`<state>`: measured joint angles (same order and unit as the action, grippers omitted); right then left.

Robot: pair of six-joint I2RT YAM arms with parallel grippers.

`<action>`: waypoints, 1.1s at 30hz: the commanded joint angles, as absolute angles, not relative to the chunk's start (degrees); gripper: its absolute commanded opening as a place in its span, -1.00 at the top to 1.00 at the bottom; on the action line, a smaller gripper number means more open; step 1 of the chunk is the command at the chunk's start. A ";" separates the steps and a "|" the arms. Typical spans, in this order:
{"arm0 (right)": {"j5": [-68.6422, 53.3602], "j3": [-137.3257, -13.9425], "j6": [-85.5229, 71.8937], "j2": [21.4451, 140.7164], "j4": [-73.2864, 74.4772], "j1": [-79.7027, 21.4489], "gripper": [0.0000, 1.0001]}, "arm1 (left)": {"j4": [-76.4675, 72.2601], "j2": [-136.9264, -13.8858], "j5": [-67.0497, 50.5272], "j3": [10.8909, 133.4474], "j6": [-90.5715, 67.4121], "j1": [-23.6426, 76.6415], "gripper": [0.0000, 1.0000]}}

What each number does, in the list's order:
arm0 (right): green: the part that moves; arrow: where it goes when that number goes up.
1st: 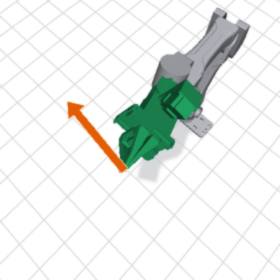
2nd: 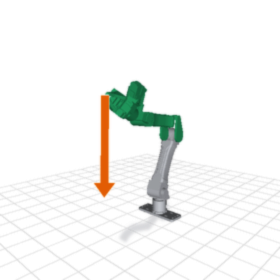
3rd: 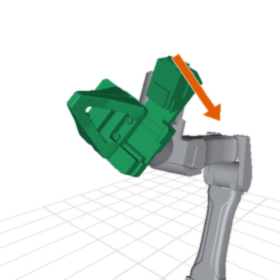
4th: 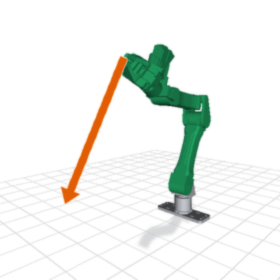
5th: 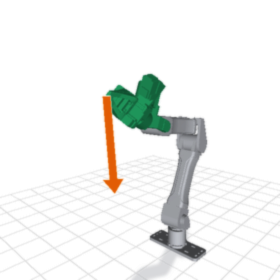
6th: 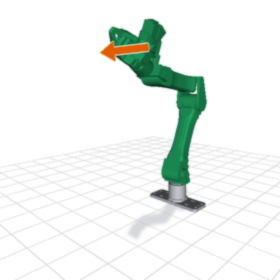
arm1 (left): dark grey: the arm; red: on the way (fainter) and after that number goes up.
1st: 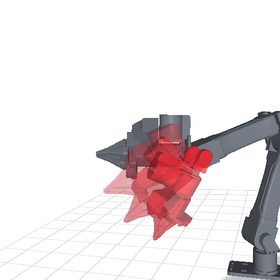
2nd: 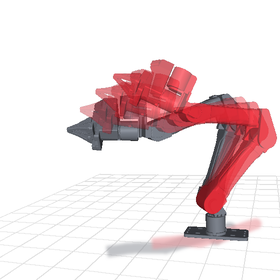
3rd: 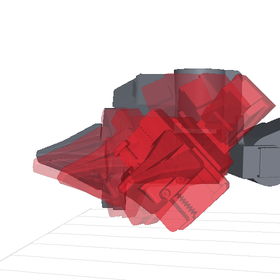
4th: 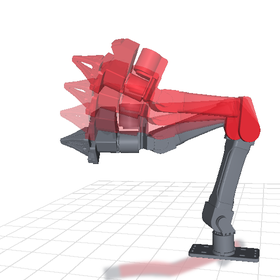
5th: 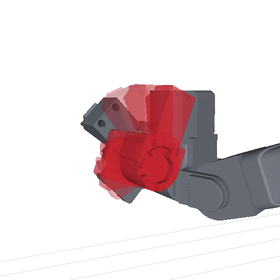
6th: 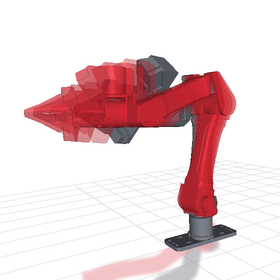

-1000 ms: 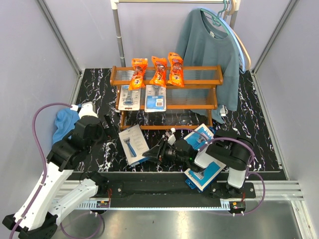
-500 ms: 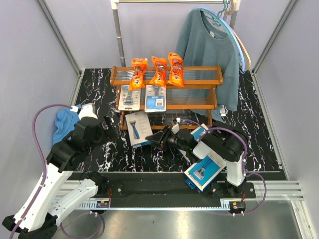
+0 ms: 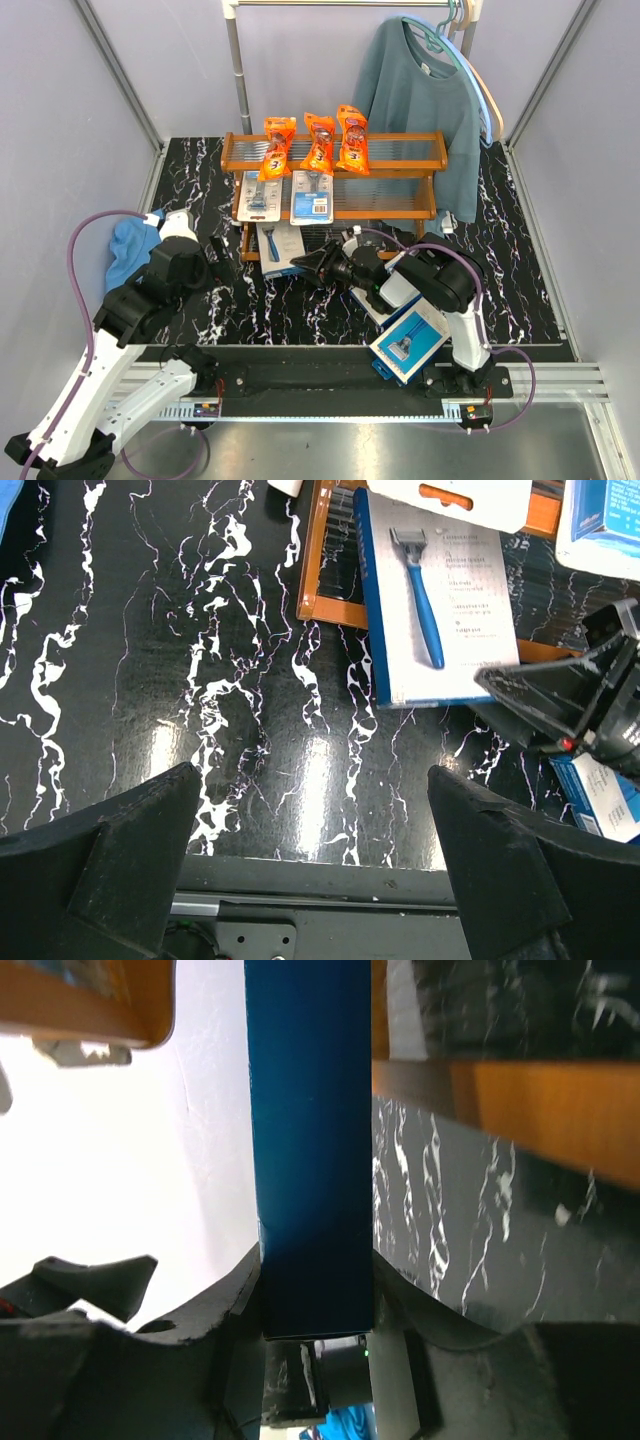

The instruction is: Place and organize the shaving razors onto the shelf

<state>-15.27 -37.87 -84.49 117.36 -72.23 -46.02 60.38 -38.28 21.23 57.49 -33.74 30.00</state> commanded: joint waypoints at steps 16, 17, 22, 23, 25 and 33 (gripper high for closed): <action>-9.85 -49.66 -85.78 126.03 -86.49 -44.03 1.00 | 58.54 -36.83 18.46 55.81 -31.55 30.06 -0.98; -9.67 -49.57 -85.69 126.30 -86.48 -44.03 0.99 | 58.45 -36.83 18.28 55.81 -31.55 29.97 -0.98; -9.49 -50.27 -86.22 127.70 -86.40 -44.03 0.88 | 58.45 -36.91 17.93 55.81 -31.46 29.97 -0.98; -9.67 -50.36 -86.22 127.97 -86.40 -44.12 0.84 | 58.53 -36.91 17.93 55.81 -31.38 29.97 -0.98; -10.02 -50.80 -86.31 128.06 -85.70 -44.12 0.74 | 58.54 -36.83 17.84 55.81 -31.38 30.06 -0.98; -9.85 -49.57 -85.43 126.39 -83.41 -44.65 0.24 | 58.53 -36.48 17.75 55.81 -31.29 30.06 -0.98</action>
<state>-11.03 -49.28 -85.95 127.61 -72.79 -44.42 60.34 -37.19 18.41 55.64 -32.38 30.00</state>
